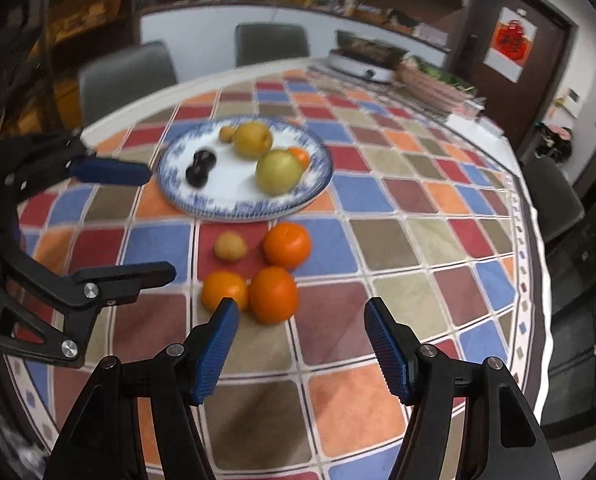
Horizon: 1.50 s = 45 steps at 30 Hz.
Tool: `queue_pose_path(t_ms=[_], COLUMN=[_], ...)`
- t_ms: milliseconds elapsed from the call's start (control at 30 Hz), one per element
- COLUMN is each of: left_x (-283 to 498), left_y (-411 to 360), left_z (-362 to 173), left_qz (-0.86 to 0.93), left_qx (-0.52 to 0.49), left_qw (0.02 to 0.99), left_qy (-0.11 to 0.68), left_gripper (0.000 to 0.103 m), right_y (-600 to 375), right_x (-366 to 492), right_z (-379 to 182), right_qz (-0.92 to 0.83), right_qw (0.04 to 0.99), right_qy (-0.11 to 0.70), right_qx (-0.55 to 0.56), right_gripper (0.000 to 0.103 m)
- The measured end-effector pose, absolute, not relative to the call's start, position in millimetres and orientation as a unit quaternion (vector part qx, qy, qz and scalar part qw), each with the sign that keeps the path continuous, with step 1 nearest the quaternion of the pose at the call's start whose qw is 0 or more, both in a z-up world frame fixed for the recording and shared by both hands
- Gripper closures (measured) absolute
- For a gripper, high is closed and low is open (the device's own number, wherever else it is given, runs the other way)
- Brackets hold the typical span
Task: Organize fruits
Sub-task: 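Move both open tools back toward the oranges on the table, then grasp an orange with the left tool while the right tool grasps another orange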
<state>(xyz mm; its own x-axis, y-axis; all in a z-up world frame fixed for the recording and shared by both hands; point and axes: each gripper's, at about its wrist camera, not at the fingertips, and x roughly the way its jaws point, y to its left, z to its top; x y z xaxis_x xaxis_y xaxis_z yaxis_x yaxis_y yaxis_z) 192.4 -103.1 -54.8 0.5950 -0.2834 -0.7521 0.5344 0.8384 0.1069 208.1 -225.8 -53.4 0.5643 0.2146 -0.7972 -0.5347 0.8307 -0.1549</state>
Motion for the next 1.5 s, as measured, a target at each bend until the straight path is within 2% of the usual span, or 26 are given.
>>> queue_pose_path(t_ms=[133, 467, 567, 733, 800, 900, 1000, 1033, 1500], left_x=[195.7, 214.0, 217.9, 220.7, 221.6, 224.5, 227.9, 228.1, 215.4], left_y=[-110.4, -120.6, -121.5, -122.0, -122.3, -122.6, -123.1, -123.1, -103.2], left_z=[-64.7, -82.3, -86.9, -91.5, -91.9, -93.5, -97.7, -98.2, -84.3], left_qz=[-0.269, -0.311, -0.317, -0.326, -0.329, -0.334, -0.344, -0.343, -0.276], left_qx=[0.182, 0.193, 0.195, 0.193, 0.193, 0.188, 0.175, 0.173, 0.131], left_qw=[0.860, 0.835, 0.830, 0.824, 0.824, 0.821, 0.812, 0.812, 0.852], left_qy=[0.393, 0.410, 0.416, 0.420, 0.418, 0.423, 0.438, 0.439, 0.424], left_gripper=[0.041, 0.048, 0.051, 0.056, 0.058, 0.062, 0.070, 0.070, 0.071], right_y=[-221.1, -215.8, -214.3, -212.1, -210.5, -209.2, -208.7, -208.6, -220.6], right_x=[209.5, 224.6, 227.3, 231.5, 232.9, 235.1, 237.1, 237.2, 228.1], right_z=[-64.6, -83.4, -87.1, -90.3, -91.8, -93.7, -94.5, -94.6, -88.4], right_qz=[0.238, 0.271, 0.277, 0.288, 0.293, 0.297, 0.304, 0.306, 0.252], right_qw=[0.849, 0.826, 0.821, 0.818, 0.816, 0.813, 0.812, 0.812, 0.848], right_qy=[0.417, 0.427, 0.429, 0.424, 0.424, 0.424, 0.427, 0.427, 0.428], right_qx=[-0.219, -0.251, -0.255, -0.260, -0.263, -0.264, -0.258, -0.256, -0.184], right_gripper=[0.038, 0.038, 0.045, 0.045, 0.050, 0.051, 0.062, 0.066, 0.066])
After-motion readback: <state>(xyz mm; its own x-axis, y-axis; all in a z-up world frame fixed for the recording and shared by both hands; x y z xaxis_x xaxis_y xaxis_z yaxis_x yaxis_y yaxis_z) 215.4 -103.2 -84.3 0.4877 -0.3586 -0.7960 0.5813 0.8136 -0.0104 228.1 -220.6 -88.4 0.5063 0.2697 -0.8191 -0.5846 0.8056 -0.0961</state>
